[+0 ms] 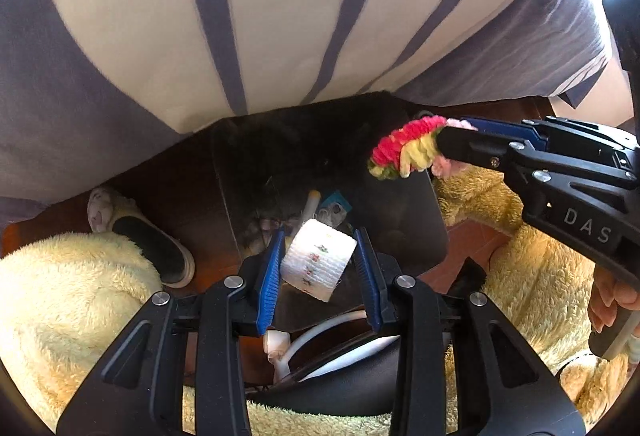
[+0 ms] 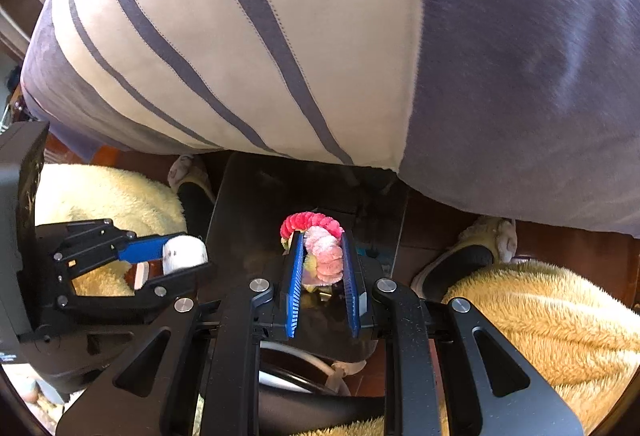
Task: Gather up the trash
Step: 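Open both grippers to drop the scrunchie and tape roll into the bin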
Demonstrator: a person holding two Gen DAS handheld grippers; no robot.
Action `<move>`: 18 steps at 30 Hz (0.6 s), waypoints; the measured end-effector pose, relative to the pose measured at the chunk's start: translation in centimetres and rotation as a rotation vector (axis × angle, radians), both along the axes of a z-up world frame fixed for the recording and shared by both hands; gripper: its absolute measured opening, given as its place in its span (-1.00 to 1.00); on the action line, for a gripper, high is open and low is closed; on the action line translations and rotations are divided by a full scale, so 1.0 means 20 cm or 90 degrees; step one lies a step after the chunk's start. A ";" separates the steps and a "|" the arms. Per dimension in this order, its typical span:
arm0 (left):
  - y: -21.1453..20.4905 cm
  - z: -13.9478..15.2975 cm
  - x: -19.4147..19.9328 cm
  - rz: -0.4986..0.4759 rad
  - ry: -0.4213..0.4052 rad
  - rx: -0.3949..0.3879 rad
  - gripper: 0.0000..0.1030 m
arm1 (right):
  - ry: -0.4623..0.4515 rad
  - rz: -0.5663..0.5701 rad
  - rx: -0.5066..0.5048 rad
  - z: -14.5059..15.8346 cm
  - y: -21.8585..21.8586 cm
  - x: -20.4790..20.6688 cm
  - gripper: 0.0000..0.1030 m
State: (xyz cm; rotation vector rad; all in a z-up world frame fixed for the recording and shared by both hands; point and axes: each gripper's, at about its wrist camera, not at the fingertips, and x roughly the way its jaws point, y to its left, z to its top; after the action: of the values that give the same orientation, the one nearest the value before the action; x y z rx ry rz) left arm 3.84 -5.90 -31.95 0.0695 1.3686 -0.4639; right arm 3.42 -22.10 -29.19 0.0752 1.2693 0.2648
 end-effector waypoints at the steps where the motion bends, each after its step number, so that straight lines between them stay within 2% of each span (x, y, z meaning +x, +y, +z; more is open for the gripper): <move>1: 0.01 0.00 0.00 0.003 0.003 -0.003 -0.35 | 0.001 0.002 0.000 0.00 0.01 0.00 -0.62; 6: 0.03 0.00 0.01 0.021 0.008 -0.016 -0.31 | 0.000 0.000 -0.002 0.02 0.03 0.02 -0.57; 9: 0.04 0.01 0.01 0.026 0.004 -0.015 -0.07 | 0.001 0.001 0.002 0.03 0.03 0.03 -0.56; 10: 0.05 0.02 0.00 0.028 0.003 -0.014 0.00 | 0.002 -0.001 0.004 0.03 0.03 0.03 -0.48; 11: 0.05 0.03 0.00 0.030 0.000 -0.012 0.04 | 0.002 -0.004 0.005 0.04 0.03 0.03 -0.30; 13: 0.05 0.04 0.00 0.034 -0.006 -0.009 0.14 | -0.006 -0.009 0.003 0.05 0.03 0.03 -0.07; 15: 0.05 0.06 -0.01 0.038 -0.017 -0.003 0.29 | -0.018 -0.017 0.002 0.09 0.02 0.03 0.00; 18: 0.07 0.12 -0.01 0.048 -0.042 0.006 0.56 | -0.039 -0.033 0.001 0.15 -0.02 0.02 0.23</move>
State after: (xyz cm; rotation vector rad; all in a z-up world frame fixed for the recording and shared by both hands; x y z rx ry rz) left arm 3.69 -4.54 -29.57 0.0403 1.3042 -0.3884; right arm 3.82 -22.49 -26.24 0.1014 1.2050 0.2215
